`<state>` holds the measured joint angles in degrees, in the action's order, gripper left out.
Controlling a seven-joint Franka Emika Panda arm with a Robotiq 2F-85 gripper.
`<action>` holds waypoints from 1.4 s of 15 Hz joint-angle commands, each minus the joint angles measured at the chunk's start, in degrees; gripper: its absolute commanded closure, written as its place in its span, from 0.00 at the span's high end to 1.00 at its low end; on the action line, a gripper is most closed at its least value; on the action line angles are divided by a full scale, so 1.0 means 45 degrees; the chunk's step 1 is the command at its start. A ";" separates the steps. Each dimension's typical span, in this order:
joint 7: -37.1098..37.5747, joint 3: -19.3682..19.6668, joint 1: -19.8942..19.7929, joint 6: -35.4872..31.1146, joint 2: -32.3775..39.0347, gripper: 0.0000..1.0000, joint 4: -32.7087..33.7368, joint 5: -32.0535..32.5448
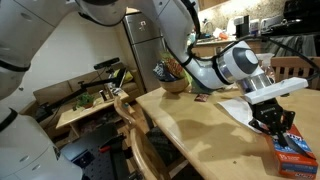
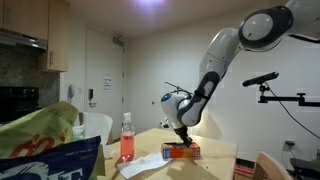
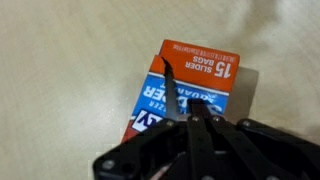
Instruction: Take a ziplock bag out of the box and put it on the table
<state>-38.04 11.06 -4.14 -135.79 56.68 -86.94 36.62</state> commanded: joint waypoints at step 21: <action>0.0936 0.0031 -0.0085 -0.0790 -0.0189 0.00 -0.0452 0.1788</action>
<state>-36.70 10.91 -4.56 -137.74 55.68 -88.77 42.08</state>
